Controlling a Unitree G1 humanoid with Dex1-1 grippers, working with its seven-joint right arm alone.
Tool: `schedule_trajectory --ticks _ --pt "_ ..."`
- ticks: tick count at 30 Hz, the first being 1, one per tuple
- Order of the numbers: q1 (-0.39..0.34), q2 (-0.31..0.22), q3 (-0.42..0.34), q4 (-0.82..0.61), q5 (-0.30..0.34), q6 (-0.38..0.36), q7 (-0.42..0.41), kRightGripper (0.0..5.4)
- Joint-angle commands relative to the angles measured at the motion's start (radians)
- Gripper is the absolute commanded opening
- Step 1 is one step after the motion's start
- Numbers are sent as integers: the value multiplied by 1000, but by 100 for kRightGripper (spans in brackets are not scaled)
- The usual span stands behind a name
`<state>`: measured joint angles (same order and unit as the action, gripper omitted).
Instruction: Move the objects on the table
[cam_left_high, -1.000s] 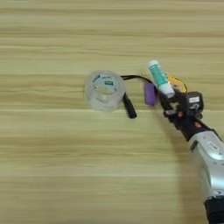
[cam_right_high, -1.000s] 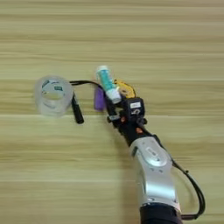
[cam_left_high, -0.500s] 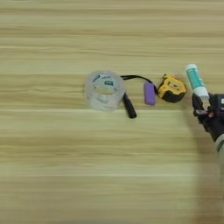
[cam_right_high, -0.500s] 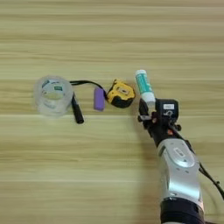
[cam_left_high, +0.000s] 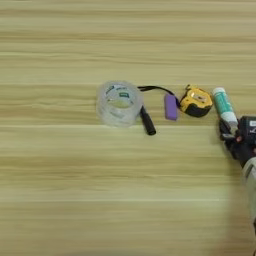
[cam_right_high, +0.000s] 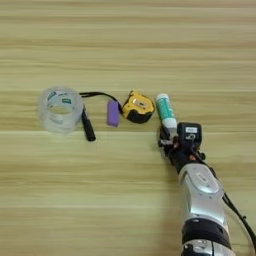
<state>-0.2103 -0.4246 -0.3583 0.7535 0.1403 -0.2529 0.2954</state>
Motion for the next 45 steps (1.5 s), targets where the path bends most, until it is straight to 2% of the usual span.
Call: schedule_trajectory --ticks 1,13,14,22,31,43,45 --pt "-61 -50 10 12 -10 -23 0 171" --pt "-70 -49 33 44 -9 -44 3 171" --pt "-70 -49 34 45 -8 -44 3 200" --pt "-69 -46 42 45 -5 -46 3 279" --pt "-64 -46 46 32 -4 -49 2 397" --pt "-7 -46 50 -128 -1 -18 3 535" --pt "-2 -45 50 -144 -1 -10 2 535"
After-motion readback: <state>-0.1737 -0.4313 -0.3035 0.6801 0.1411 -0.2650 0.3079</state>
